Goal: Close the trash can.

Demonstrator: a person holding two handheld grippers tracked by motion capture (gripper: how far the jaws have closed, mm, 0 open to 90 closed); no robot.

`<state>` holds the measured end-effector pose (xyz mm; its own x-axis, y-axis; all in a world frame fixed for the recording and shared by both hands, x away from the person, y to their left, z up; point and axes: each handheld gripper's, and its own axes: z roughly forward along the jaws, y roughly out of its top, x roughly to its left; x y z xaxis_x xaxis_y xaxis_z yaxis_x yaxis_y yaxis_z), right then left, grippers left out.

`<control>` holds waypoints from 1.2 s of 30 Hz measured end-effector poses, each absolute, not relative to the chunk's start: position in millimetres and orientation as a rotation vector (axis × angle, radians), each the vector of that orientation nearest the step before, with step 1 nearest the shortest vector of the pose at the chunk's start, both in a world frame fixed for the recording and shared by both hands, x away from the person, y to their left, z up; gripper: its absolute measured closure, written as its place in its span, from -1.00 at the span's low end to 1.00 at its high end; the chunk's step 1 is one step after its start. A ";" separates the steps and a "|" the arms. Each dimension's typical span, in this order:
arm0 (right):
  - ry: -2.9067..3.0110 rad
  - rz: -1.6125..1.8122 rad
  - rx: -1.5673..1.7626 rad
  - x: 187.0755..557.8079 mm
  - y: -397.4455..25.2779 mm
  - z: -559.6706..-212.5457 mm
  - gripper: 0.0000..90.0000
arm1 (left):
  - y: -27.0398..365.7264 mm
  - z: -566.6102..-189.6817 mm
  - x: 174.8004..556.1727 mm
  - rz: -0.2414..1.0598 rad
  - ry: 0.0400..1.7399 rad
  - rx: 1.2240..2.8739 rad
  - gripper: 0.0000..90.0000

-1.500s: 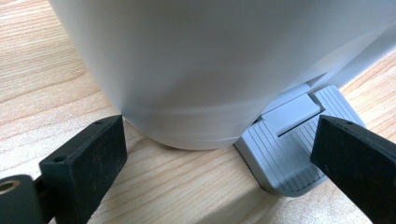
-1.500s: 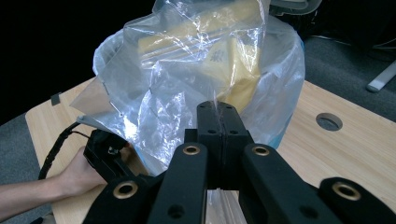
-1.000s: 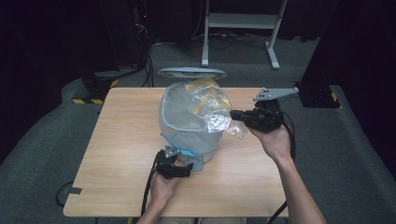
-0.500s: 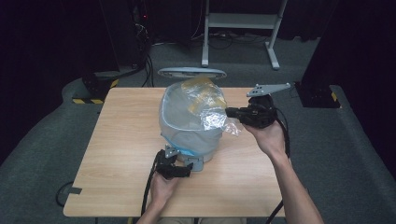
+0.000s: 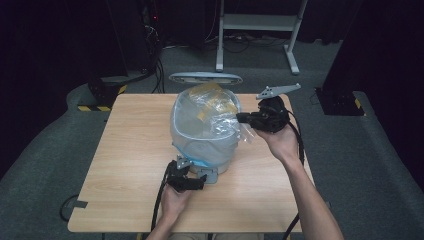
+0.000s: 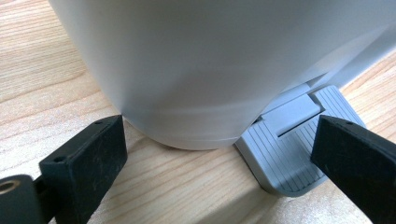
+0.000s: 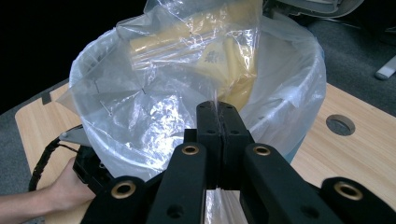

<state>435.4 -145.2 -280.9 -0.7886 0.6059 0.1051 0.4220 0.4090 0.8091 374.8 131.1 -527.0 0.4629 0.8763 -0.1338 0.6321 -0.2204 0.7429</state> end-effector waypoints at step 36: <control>2.353 1.326 0.896 437.9 -122.5 -279.6 0.39 | 131.1 -527.0 374.7 0.411 1.258 1.950 -0.91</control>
<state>437.9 -122.5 -279.6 -0.7625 0.6453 0.0460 0.3736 0.3812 0.8456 374.7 131.1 -527.0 0.4616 0.8773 -0.1312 0.6308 -0.2206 0.7439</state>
